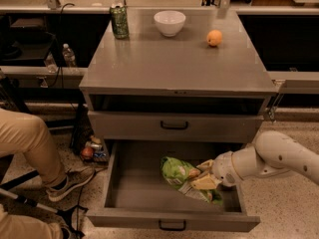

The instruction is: Place green rice chip bag into middle drawer

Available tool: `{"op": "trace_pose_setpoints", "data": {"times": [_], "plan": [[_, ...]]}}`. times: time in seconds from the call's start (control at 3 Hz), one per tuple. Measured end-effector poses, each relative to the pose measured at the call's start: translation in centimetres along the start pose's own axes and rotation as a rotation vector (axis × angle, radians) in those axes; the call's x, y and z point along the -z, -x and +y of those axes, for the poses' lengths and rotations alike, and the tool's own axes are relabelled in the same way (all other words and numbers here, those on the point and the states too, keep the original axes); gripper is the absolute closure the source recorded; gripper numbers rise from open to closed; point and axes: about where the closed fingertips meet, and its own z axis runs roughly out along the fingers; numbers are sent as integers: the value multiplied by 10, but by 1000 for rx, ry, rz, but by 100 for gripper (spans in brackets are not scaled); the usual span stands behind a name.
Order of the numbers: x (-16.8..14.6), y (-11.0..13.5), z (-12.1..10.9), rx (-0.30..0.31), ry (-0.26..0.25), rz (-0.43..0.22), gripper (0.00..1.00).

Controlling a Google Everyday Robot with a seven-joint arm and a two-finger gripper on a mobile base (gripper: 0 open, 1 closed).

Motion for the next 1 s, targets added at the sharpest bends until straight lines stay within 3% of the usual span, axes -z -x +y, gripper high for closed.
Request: {"op": "trace_pose_setpoints", "data": {"times": [0.33,1.0], "plan": [[-9,-4,-17,23,-40,-7,100],[-34,-21,-44,7,-76,9,100]]}}
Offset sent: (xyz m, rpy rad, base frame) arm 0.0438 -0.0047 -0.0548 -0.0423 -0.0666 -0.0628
